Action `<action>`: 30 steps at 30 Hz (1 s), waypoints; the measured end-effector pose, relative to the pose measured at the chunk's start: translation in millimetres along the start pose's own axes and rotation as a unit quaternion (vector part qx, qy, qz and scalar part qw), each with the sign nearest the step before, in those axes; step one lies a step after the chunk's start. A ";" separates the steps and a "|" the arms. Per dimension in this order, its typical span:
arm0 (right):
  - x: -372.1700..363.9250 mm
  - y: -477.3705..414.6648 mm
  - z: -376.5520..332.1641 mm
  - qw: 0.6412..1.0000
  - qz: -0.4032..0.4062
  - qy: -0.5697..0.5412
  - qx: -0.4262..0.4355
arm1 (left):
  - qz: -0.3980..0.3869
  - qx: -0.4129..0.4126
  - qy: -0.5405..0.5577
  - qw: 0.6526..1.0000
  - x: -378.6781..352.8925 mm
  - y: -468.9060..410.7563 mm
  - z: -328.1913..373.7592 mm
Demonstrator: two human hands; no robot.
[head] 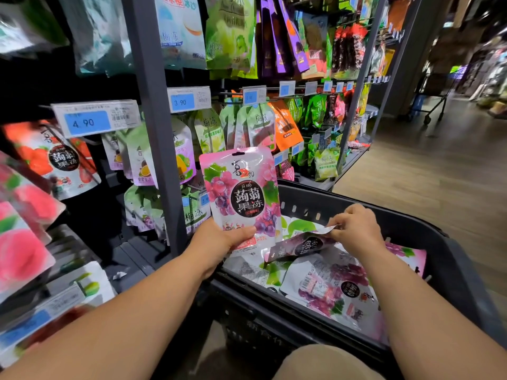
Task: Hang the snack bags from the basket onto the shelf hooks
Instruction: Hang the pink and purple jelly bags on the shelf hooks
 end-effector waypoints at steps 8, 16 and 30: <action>-2.2 -1.0 -7.7 0.998 -0.011 0.042 0.052 | 0.001 -0.011 0.009 1.000 -0.9 1.4 2.4; -4.2 0.6 1.0 0.995 -0.004 -0.101 0.001 | 0.017 -0.011 0.032 0.999 5.6 0.3 0.9; 21.0 10.7 -44.5 0.860 0.116 -0.497 -0.015 | 0.092 -0.023 0.104 0.990 30.4 38.1 7.1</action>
Point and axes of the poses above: each hand's wrist, its own y-axis away from the middle knuckle, its own x-axis out of the back of the hand, z = x × y, the point moved 10 cm from there along -y, towards the middle knuckle, and after that the axes turned 10 degrees about x, right-handed, at the moved point
